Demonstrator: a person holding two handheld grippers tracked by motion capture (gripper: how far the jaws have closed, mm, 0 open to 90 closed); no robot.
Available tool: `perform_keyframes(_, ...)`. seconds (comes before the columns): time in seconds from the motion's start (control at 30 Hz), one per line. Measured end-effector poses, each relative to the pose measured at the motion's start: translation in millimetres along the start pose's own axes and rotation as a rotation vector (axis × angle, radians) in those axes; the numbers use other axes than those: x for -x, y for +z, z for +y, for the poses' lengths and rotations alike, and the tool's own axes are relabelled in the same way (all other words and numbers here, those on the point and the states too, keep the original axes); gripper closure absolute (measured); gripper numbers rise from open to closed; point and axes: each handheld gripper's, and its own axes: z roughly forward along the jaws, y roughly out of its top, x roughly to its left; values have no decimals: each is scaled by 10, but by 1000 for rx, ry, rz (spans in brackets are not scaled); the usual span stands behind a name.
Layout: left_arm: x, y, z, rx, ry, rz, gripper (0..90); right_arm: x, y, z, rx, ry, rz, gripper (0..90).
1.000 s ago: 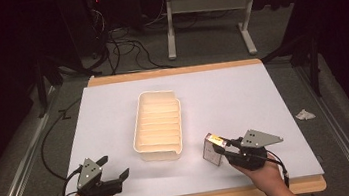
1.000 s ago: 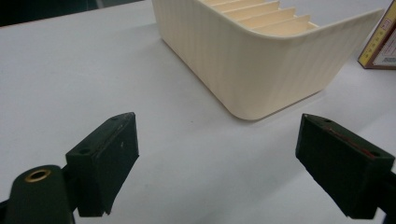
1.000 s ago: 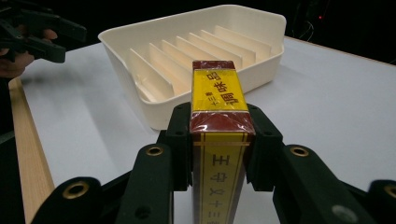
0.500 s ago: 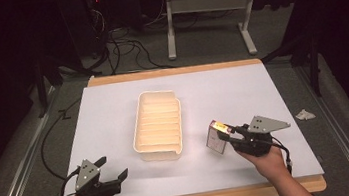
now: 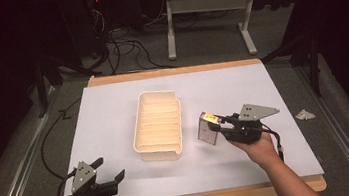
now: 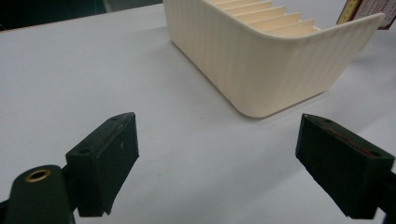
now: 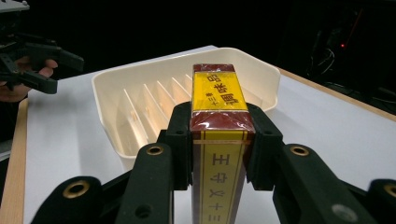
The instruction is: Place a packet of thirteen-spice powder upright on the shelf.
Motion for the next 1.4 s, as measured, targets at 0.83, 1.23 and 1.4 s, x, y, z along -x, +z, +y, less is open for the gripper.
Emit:
perform_keyframes(0.83,2,-79,13,13,-2,6,139,-49,305,363,36,-40,124,684)
perform_keyframes(1.23,3,-85,17,15,4,9,139,-192,477,539,51,-77,169,684)
perform_keyframes(1.4,1,-85,17,14,4,9,139,-246,550,589,57,-82,189,684)
